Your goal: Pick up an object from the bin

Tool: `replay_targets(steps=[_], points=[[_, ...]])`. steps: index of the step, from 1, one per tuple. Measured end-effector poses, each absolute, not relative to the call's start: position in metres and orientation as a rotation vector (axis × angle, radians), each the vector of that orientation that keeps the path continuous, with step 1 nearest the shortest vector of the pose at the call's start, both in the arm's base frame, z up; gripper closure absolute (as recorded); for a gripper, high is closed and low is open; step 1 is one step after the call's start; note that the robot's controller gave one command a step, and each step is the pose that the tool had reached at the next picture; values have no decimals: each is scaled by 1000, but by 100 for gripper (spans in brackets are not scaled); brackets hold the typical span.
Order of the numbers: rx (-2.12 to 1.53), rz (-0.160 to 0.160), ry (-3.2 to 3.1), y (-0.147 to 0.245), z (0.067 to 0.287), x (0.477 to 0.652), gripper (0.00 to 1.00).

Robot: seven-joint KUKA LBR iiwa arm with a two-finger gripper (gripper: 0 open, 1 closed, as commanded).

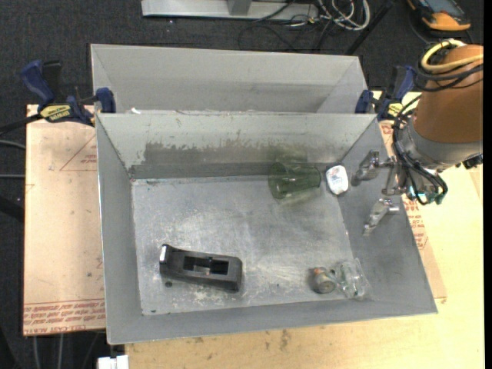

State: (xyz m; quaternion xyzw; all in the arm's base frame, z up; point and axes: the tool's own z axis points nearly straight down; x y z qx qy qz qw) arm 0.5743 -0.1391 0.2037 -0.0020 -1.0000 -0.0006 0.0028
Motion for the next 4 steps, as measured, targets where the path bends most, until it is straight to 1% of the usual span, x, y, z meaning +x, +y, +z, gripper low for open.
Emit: replay_targets(steps=[1,2,3,4], points=[[-1,0,-3143,-139,208,576,0],[112,1,-3146,-137,162,568,0],[71,-1,-3138,-129,75,545,100],[70,4,-3159,-128,75,549,0]])
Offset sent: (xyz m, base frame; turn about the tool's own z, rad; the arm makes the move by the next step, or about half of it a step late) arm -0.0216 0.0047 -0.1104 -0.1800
